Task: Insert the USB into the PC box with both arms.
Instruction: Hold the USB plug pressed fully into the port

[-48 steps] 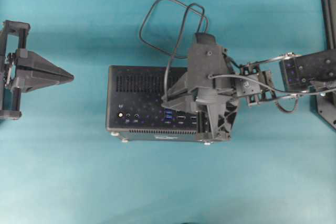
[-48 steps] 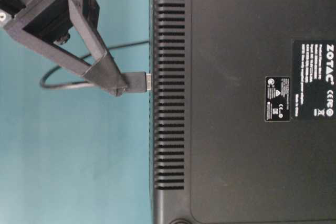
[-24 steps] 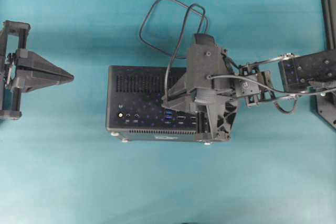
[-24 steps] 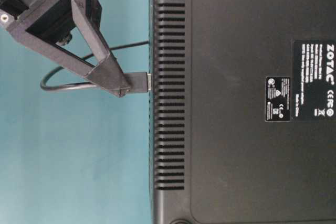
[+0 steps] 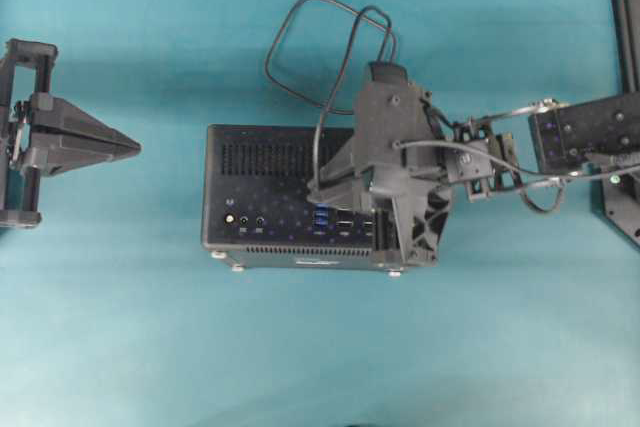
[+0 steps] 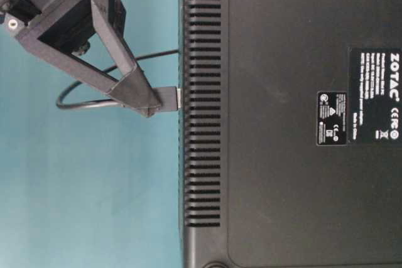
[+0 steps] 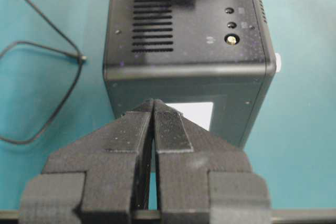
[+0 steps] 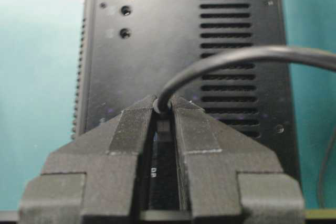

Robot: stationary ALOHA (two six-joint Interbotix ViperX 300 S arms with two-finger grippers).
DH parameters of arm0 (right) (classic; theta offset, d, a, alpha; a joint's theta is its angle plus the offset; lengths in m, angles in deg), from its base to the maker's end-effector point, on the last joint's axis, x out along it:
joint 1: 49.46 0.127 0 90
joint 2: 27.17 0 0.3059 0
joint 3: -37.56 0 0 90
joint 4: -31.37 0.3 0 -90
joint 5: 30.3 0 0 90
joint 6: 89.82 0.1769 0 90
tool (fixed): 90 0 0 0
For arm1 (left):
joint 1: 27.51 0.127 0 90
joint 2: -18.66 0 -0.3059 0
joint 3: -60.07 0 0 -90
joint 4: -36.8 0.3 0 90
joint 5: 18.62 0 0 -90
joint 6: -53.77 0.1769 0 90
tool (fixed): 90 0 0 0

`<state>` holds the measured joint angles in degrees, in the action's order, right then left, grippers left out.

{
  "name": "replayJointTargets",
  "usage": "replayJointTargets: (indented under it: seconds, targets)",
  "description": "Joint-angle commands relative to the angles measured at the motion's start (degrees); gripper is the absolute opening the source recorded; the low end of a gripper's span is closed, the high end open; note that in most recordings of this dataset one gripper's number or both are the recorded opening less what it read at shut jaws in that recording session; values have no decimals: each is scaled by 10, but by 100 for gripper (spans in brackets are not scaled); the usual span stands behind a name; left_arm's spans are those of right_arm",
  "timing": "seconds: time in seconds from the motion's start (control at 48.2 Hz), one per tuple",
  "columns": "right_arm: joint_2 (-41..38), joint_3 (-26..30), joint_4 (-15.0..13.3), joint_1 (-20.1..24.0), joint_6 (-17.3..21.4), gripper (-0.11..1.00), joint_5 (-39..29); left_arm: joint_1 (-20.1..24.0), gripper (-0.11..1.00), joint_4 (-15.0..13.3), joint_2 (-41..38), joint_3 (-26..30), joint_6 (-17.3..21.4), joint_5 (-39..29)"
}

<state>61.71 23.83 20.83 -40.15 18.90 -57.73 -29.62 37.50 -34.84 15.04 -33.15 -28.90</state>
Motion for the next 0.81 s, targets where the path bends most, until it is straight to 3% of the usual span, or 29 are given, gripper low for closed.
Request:
replayJointTargets:
  seconds: [0.0,0.456,0.788]
  targets:
    - [-2,-2,14,23,2,10,-1,-1,0,1,-2,4,0,5]
    - [8,-4,-3,-6,-2,10,-7,-1,0,1,-2,4,0,5]
    - [-2,-1,13,26,2,10,-7,-1,0,1,-2,4,0,5]
